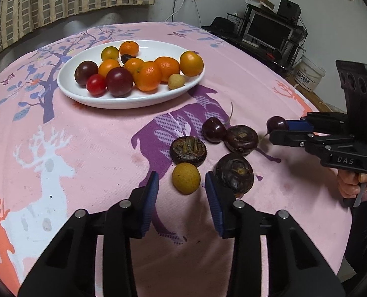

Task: Organize fruits
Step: 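Grasp a small yellow fruit with the left tool while the right tool grasps a dark cherry, then carry both fruits onto the white plate and open both tools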

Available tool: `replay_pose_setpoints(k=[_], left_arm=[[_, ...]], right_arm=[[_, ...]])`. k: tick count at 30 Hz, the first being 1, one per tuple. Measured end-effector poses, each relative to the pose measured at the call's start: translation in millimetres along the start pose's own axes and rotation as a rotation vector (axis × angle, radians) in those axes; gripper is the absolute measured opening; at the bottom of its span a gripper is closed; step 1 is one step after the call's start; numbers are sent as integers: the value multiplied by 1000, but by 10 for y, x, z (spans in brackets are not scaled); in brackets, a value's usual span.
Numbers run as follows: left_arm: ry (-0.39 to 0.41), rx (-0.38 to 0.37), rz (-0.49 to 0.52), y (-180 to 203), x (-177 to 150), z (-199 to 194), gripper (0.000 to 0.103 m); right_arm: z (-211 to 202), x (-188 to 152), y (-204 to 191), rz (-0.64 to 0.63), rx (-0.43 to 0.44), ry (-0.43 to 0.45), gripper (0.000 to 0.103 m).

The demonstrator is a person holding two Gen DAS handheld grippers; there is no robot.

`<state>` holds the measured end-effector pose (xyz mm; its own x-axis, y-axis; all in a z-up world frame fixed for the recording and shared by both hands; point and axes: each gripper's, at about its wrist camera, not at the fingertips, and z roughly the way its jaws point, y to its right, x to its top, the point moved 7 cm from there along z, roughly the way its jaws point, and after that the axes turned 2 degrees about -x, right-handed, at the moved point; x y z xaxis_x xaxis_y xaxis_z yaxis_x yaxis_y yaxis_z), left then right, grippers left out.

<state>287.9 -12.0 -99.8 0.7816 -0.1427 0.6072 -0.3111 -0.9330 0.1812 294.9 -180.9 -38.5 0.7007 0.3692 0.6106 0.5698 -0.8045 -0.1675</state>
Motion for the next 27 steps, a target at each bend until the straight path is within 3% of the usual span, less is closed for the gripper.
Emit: replay_pose_setpoints(k=[9, 17, 23, 27], left_arm=[[-17, 36, 27, 70, -27, 122, 26], [-12, 23, 13, 56, -20, 88, 25], [94, 1, -33, -31, 240, -257, 25], [183, 51, -58, -233, 691, -378, 25]], right_arm=[[-42, 34, 56, 27, -11, 20, 26], [-28, 42, 126, 52, -23, 25, 26], [-108, 216, 132, 60, -44, 114, 26], [-189, 688, 96, 76, -46, 251, 26]])
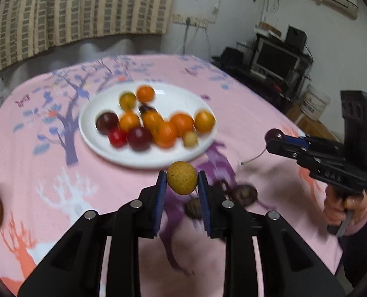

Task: Organize fruits
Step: 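Carry both fruits onto the white plate and open both tools, then grasp a dark brown fruit with the right tool while the left tool grasps another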

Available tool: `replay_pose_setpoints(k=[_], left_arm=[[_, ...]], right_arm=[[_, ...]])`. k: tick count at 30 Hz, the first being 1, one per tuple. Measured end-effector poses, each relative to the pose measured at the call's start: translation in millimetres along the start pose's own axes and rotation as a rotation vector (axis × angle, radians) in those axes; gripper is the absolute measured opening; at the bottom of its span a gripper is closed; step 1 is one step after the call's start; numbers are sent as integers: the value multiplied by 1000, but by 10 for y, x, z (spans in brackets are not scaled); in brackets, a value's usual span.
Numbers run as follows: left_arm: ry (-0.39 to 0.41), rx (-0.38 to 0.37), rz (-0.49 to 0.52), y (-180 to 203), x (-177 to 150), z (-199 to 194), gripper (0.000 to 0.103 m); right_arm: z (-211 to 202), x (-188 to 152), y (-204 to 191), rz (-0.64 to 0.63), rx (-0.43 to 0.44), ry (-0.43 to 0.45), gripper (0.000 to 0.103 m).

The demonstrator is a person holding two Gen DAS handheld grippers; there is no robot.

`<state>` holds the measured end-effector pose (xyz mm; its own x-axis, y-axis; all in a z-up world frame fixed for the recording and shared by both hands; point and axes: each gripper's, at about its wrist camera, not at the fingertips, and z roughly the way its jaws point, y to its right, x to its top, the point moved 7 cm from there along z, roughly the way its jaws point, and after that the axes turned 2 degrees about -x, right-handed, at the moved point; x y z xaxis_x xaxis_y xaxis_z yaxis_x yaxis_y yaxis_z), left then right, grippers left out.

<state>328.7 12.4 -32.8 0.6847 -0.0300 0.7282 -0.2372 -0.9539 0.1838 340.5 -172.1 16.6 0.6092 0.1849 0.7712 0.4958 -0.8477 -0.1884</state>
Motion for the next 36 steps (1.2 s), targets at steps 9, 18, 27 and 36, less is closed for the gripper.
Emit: replay_pose_setpoints(k=[9, 18, 27, 36], left_arm=[[37, 93, -130, -569, 593, 582, 25], [92, 208, -129, -677, 624, 361, 72], [123, 215, -100, -383, 372, -92, 92], [14, 324, -73, -510, -304, 8, 94]], right_arm=[[876, 591, -146, 10, 7, 4, 26], [744, 590, -292, -42, -19, 16, 43], [281, -42, -178, -95, 0, -78, 48], [232, -652, -324, -175, -7, -244, 49]])
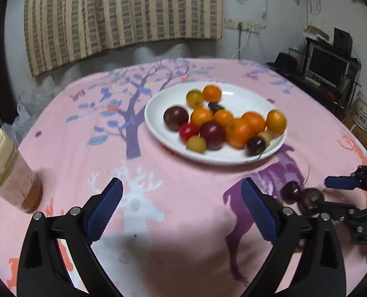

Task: Organize fruits
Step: 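Grasp a dark brown fruit with the right tool while the left tool grasps another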

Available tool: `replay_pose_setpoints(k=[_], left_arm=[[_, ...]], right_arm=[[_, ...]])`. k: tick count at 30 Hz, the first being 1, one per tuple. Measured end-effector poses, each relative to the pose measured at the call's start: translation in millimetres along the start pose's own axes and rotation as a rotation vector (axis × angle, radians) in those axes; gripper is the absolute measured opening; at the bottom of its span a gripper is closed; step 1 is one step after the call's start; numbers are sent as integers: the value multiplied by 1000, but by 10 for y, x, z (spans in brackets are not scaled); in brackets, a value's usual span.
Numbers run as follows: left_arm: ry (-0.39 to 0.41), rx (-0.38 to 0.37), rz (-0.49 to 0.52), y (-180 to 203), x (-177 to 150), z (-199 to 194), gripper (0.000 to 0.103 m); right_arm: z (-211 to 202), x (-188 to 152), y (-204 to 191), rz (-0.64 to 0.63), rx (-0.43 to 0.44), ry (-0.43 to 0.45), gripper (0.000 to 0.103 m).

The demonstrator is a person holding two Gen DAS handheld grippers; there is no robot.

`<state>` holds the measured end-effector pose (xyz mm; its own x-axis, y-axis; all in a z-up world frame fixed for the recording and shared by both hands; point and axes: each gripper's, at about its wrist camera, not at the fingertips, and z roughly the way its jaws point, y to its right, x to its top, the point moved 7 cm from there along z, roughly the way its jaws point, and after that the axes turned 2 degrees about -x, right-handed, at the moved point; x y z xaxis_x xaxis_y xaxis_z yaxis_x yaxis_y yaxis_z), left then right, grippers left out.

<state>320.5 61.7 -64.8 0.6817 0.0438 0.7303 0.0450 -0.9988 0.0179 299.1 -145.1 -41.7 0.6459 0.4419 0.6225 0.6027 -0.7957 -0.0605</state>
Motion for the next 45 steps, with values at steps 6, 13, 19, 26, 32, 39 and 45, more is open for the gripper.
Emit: replay_pose_setpoints(k=[6, 13, 19, 26, 32, 39, 45], left_arm=[[-41, -64, -142, -202, -30, 49, 94], [-51, -80, -130, -149, -48, 50, 94], [-45, -92, -95, -49, -50, 24, 94], [-112, -199, -93, 184, -163, 86, 94], [-202, -337, -64, 618, -258, 176, 80], [-282, -336, -83, 828, -290, 369, 60], [-269, -283, -15, 948, -295, 379, 54]], right_arm=[[91, -67, -5, -10, -16, -45, 49], [185, -123, -49, -56, -61, -66, 48], [187, -117, -94, -86, -81, -55, 43], [25, 7, 134, 45, -60, 12, 43], [6, 21, 308, 130, -64, 15, 43], [-10, 16, 291, 128, -58, 20, 43], [-34, 24, 284, 130, -52, 29, 43]])
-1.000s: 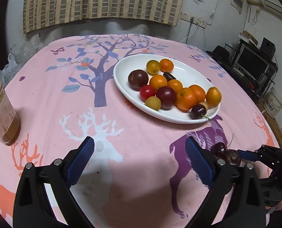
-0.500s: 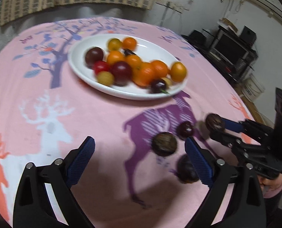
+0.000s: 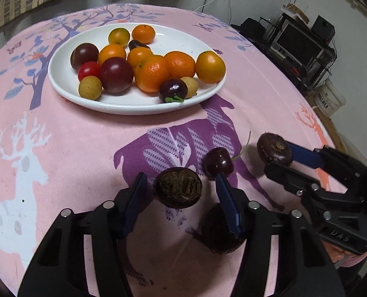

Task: Organize fruits
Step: 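Grasp a dark brown fruit with the right tool while the left tool grasps another, then carry both dark brown fruits onto the white plate and open both tools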

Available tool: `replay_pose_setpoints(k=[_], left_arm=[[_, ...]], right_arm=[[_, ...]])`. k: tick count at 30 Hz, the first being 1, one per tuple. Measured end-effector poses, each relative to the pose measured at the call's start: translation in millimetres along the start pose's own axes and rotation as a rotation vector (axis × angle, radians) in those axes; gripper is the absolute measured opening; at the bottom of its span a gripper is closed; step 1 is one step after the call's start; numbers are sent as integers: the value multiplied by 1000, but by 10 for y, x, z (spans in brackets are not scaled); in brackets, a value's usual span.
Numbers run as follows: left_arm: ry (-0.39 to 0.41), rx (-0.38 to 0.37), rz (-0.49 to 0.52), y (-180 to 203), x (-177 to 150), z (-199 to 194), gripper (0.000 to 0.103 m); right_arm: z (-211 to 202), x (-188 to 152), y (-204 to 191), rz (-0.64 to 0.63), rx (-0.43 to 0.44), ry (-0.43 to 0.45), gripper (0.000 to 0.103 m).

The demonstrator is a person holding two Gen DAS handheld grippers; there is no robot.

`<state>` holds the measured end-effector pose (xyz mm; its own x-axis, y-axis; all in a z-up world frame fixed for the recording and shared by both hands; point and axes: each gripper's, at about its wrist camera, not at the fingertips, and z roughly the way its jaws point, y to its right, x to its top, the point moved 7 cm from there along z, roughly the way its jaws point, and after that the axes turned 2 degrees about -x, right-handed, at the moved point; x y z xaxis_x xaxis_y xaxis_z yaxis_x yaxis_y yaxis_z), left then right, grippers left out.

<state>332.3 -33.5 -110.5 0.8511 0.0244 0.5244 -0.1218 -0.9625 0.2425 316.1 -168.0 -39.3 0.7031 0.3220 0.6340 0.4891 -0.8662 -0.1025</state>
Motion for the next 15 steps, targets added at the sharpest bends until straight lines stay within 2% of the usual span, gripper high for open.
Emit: replay_pose_setpoints(k=[6, 15], left_arm=[[18, 45, 33, -25, -11, -30, 39], [31, 55, 55, -15, -83, -99, 37]], right_arm=[[-13, 3, 4, 2, -2, 2, 43], [-18, 9, 16, -1, -2, 7, 43]])
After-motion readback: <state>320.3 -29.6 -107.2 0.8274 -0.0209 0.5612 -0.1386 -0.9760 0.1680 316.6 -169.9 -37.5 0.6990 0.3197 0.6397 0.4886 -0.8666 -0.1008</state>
